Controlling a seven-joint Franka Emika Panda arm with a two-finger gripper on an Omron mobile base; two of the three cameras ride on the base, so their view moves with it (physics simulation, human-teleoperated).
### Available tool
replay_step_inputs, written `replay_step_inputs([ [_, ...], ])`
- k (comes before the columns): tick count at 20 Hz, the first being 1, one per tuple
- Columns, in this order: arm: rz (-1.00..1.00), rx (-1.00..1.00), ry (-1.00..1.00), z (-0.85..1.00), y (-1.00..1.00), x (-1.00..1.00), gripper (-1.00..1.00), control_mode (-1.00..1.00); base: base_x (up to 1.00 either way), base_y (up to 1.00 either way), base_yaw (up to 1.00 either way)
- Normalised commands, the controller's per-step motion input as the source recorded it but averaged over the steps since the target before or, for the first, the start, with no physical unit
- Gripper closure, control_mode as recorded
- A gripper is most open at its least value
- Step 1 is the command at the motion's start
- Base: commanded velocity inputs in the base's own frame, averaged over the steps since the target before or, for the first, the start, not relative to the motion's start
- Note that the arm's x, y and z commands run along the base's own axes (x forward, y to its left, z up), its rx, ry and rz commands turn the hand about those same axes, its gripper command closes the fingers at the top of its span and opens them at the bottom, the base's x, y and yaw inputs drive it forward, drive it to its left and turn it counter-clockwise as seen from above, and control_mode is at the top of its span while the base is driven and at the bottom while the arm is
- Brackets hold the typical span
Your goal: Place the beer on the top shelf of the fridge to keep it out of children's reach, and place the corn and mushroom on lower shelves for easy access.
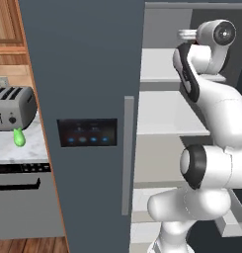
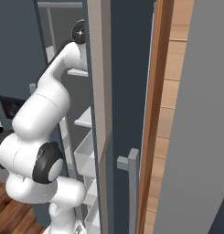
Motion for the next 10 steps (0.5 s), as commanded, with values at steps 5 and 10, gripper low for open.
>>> replay_step_inputs([
  [5,0.00,0.10,-0.10,-0.15,-0.18,0.41,1.00,-1.00,0.00,0.00,0.00],
  [10,0.00,0.04,-0.09,-0.28,-0.02,0.35,1.00,-1.00,0.00,0.00,0.00],
])
